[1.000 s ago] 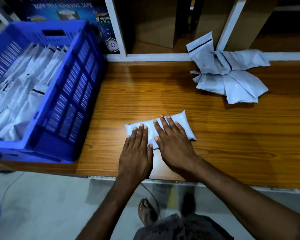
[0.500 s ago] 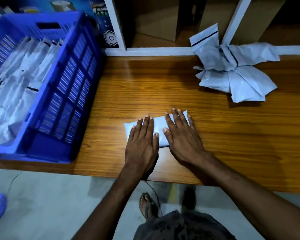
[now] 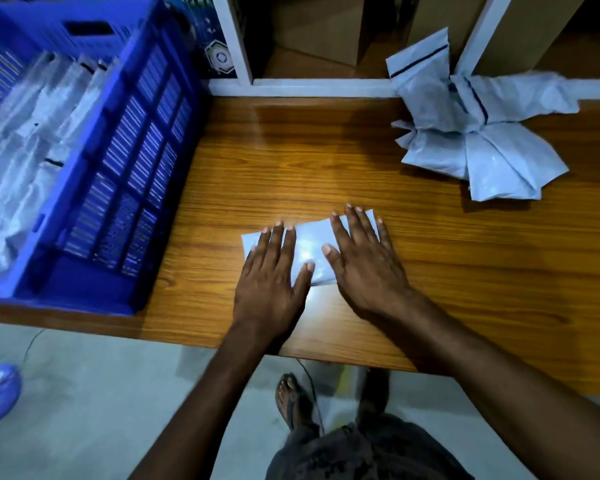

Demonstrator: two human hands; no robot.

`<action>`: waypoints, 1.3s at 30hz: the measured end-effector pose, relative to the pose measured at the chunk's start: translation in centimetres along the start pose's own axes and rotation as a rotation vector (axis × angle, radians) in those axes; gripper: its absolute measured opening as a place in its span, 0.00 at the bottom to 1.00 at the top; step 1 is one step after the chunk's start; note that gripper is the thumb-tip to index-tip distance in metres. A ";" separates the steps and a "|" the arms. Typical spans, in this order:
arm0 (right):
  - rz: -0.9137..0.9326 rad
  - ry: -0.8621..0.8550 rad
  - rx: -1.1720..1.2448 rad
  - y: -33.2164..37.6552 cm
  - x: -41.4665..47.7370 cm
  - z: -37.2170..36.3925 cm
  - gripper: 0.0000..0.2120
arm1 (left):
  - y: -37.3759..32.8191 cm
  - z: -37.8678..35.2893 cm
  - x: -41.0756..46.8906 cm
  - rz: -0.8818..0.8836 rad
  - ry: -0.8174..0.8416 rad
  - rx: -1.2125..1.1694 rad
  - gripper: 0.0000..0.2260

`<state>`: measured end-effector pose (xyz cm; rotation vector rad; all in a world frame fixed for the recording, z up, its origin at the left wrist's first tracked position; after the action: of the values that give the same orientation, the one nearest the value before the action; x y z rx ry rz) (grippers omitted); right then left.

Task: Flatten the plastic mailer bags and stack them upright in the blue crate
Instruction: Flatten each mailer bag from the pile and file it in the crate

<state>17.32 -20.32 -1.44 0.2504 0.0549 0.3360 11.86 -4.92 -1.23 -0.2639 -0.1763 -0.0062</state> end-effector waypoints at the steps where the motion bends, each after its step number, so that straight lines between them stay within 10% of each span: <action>1: -0.002 -0.001 -0.005 -0.1 -0.2 0.1 0.31 | -0.1 0.1 -0.3 0.001 -0.001 -0.002 0.31; 13: -0.079 0.108 -0.077 -1.7 -0.9 0.8 0.35 | 3.8 1.8 -1.1 0.157 0.198 0.081 0.41; 25: 0.152 -0.020 -0.002 1.6 -1.9 0.4 0.30 | -0.3 0.8 -1.2 -0.132 -0.030 0.013 0.27; 33: 0.076 0.075 -0.055 -0.6 -1.8 0.6 0.37 | 2.4 1.4 -1.5 0.019 0.147 -0.008 0.42; 39: 0.270 0.067 -0.047 2.1 -6.2 1.1 0.33 | 2.9 2.0 -4.4 -0.240 0.162 0.026 0.32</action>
<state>10.92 -20.72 0.23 0.2001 0.0797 0.6141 7.27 -1.71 -0.85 -0.2145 -0.0459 -0.2629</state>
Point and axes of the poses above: each hand's wrist, its own x-axis towards the middle knuckle, its own z-axis out of the back of the hand, y = z × x, the point moved 9 cm from there along x, towards the middle knuckle, and after that the axes turned 5 degrees about -y, right-handed, at the moved point
